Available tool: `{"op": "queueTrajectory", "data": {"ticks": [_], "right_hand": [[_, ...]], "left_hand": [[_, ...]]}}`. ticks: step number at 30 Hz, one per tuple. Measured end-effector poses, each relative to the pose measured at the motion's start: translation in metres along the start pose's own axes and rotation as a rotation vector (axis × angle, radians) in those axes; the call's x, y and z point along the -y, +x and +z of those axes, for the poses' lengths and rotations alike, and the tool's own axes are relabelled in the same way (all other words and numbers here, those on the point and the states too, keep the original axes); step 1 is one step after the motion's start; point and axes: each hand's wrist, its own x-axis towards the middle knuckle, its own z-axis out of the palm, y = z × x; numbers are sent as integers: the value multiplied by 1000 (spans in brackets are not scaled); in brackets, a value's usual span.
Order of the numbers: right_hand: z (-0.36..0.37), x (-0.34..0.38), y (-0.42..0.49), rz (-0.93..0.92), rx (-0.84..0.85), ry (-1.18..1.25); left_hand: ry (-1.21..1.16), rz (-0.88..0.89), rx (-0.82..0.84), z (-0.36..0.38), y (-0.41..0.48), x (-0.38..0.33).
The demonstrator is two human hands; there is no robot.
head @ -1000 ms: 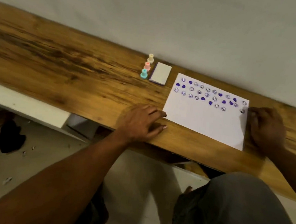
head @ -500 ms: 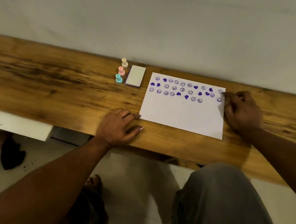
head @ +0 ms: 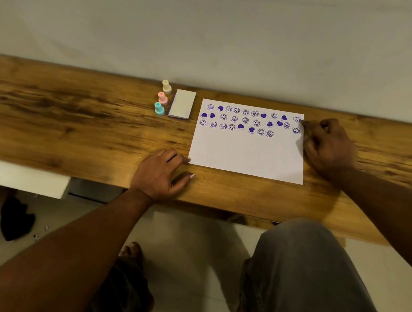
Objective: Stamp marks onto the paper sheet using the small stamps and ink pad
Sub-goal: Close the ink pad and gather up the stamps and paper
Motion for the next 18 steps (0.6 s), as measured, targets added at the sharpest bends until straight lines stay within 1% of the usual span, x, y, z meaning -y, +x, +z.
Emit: {"op": "queueTrajectory", "data": {"ticks": [8,16,18], "right_hand": [[10,-3,4,36,-44,-2],[5,0,5,44,-34,16],[4,0,5,36,-33,25]], "left_hand": [[-4,-1,1,-1,3,0],[-46,-28,12,-2,4,1],[-57,-17,-6,-1,4,2]]}}
